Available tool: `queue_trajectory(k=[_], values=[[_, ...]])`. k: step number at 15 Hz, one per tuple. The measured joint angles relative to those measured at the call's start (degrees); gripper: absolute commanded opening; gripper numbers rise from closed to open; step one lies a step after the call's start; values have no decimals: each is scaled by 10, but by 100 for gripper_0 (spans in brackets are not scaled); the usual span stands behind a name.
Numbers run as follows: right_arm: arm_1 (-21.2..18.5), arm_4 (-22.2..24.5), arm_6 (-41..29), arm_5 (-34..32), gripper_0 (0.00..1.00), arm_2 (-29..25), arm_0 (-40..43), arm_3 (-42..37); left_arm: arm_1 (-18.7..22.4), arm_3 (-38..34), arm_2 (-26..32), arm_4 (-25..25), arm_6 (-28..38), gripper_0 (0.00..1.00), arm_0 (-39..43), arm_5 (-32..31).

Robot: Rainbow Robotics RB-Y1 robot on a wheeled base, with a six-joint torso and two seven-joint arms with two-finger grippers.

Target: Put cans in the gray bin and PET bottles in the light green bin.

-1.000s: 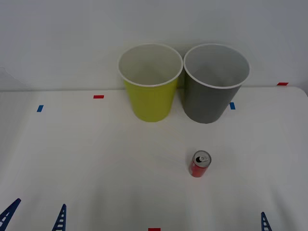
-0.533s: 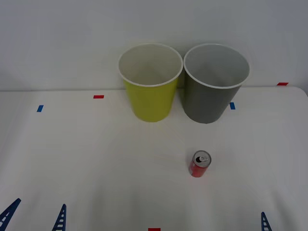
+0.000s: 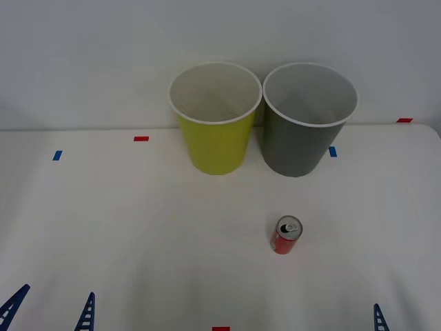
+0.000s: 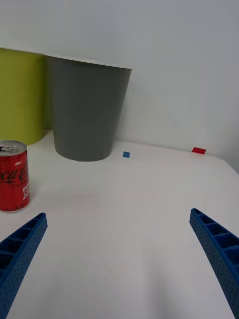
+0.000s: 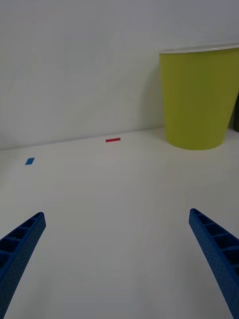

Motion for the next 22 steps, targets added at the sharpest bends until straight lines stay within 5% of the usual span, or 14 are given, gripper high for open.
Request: queue_trajectory(k=[22], values=[[0, 0, 0, 0, 100, 0, 0, 0, 0, 0, 0, 0, 0, 100, 0, 0]])
